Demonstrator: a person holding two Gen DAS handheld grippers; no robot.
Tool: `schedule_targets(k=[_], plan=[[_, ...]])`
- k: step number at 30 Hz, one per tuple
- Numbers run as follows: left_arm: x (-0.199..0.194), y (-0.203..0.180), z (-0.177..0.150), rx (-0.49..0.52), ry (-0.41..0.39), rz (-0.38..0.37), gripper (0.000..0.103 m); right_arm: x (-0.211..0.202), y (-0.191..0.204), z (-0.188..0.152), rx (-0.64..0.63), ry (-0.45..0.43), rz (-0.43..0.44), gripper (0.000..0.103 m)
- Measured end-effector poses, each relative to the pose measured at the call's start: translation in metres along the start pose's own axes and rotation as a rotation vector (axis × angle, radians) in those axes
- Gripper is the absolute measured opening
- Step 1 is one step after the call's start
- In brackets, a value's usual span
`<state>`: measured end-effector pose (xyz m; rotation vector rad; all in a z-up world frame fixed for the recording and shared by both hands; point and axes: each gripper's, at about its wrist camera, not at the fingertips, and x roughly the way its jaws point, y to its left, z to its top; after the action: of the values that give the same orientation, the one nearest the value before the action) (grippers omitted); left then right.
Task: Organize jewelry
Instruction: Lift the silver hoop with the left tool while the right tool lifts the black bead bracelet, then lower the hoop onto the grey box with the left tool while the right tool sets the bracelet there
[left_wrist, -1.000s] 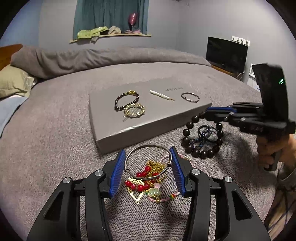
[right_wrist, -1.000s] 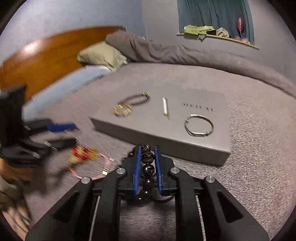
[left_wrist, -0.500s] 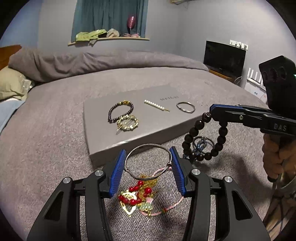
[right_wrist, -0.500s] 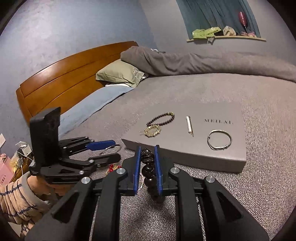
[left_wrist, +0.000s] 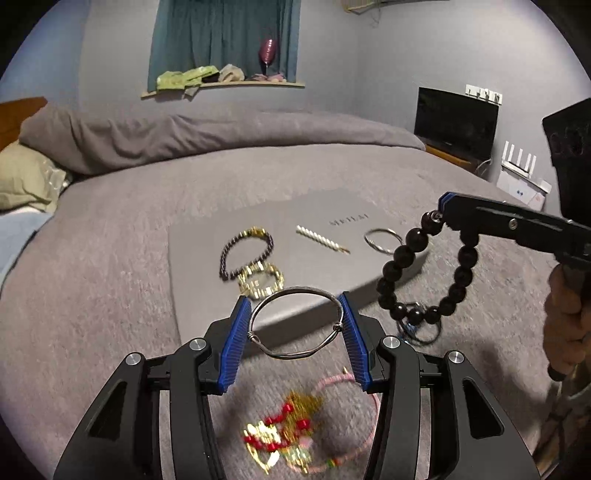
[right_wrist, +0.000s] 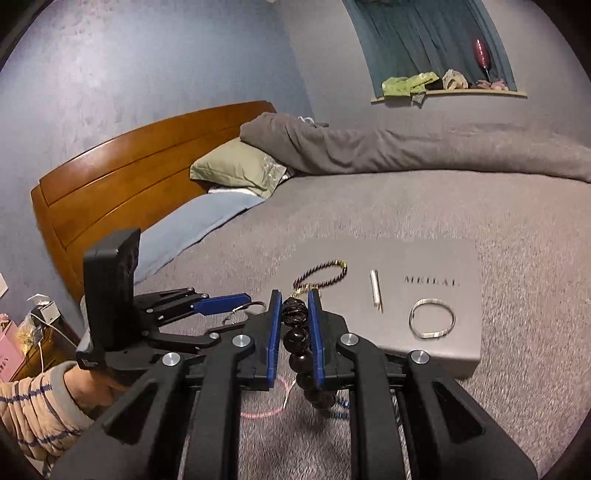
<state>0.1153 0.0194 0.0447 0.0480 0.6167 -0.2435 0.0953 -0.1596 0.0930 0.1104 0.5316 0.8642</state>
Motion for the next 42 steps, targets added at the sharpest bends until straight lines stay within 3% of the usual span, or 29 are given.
schedule_targets(k=[9,23,30,34,37,39,42], plan=[[0.031,-0.003,0.025,0.022,-0.005,0.026,0.05,0.02,-0.014,0.023,0.0,-0.026,-0.058,0.014],[0.087,-0.017,0.032,0.048,0.077,0.012,0.05,0.05,-0.114,0.019,0.219,-0.038,-0.163,0.014],[0.096,-0.019,0.031,0.067,0.085,0.02,0.051,0.061,-0.136,0.013,0.261,-0.014,-0.19,0.014],[0.096,-0.019,0.029,0.054,0.072,0.019,0.056,0.071,-0.144,0.006,0.269,0.027,-0.222,0.015],[0.091,-0.02,0.029,0.052,0.053,0.017,0.067,0.075,-0.146,0.003,0.268,0.048,-0.244,0.015],[0.084,-0.022,0.029,0.055,0.031,0.021,0.075,0.075,-0.145,0.002,0.253,0.057,-0.266,0.024],[0.075,-0.023,0.03,0.058,0.013,0.022,0.077,0.07,-0.139,0.002,0.226,0.046,-0.279,0.026]])
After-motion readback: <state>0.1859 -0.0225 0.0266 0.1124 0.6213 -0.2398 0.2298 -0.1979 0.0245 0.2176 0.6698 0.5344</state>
